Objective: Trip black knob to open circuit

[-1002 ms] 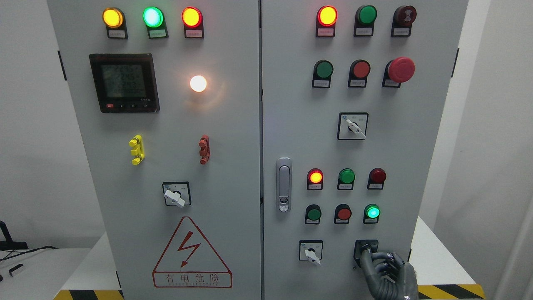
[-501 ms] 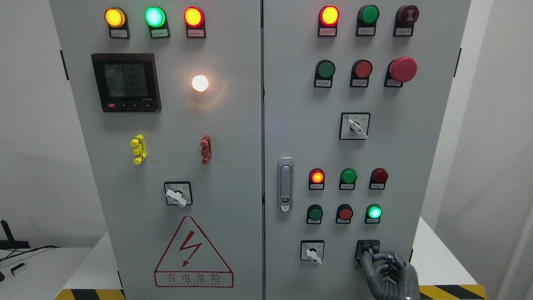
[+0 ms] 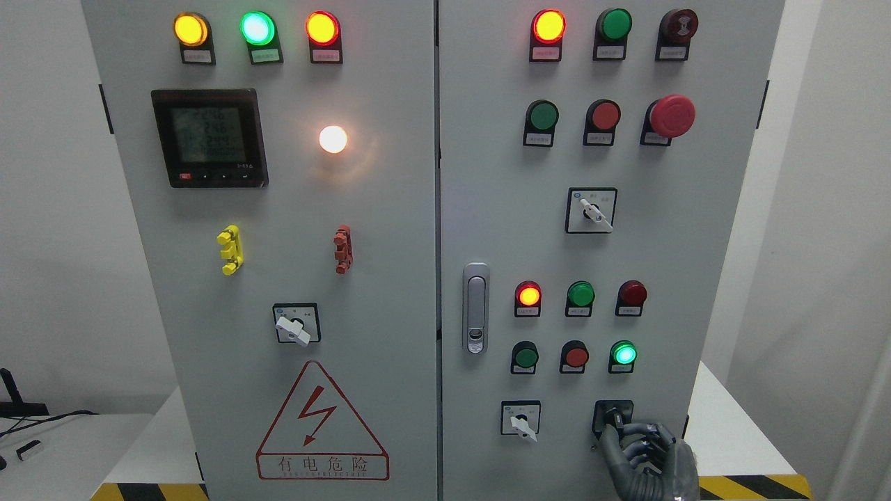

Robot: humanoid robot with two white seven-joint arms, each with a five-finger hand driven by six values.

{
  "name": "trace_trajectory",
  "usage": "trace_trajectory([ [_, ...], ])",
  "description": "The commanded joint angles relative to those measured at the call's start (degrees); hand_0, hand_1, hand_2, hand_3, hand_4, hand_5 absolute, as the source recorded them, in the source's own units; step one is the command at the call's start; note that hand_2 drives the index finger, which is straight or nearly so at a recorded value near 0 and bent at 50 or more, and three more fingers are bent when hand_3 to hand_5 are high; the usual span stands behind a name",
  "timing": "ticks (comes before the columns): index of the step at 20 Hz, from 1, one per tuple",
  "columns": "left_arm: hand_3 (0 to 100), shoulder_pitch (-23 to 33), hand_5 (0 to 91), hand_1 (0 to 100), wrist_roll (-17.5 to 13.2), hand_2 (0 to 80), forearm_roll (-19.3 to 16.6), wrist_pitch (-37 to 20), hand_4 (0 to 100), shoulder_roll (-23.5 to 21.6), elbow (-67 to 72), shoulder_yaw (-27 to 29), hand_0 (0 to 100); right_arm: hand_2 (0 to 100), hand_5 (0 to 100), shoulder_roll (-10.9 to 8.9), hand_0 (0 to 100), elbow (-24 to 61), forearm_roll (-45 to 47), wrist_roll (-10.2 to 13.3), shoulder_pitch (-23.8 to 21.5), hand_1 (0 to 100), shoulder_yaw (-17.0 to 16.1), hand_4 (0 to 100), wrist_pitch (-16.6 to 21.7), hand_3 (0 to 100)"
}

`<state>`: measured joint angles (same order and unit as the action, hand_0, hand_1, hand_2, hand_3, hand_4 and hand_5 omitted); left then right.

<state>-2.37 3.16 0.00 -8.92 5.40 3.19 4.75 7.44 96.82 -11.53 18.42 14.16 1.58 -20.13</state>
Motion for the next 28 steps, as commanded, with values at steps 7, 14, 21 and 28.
trace_trajectory([
  [7, 0, 0.0, 0.0, 39, 0.0, 0.0, -1.8, 0.0, 0, 0.1, 0.0, 0.0, 12, 46, 95, -1.29, 39, 0.9, -2.3, -0.1, -2.3, 82, 0.4, 82, 2.4, 76],
  [14, 0, 0.0, 0.0, 39, 0.0, 0.0, -1.8, 0.0, 0, 0.0, 0.0, 0.0, 12, 45, 95, -3.66, 39, 2.1, -2.4, -0.1, -5.0, 84, -0.4, 82, 5.8, 75],
  [21, 0, 0.0, 0.0, 39, 0.0, 0.0, -1.8, 0.0, 0, 0.0, 0.0, 0.0, 12, 43, 95, -4.01, 39, 6.6, -2.1, -0.7, -9.1, 82, -0.4, 81, 10.2, 74],
  [28, 0, 0.0, 0.0, 39, 0.0, 0.0, -1.8, 0.0, 0, 0.0, 0.0, 0.0, 12, 39, 67, -5.95, 29, 10.0, -1.4, -4.3, -16.6, 65, -1.0, 63, 24.4, 68],
])
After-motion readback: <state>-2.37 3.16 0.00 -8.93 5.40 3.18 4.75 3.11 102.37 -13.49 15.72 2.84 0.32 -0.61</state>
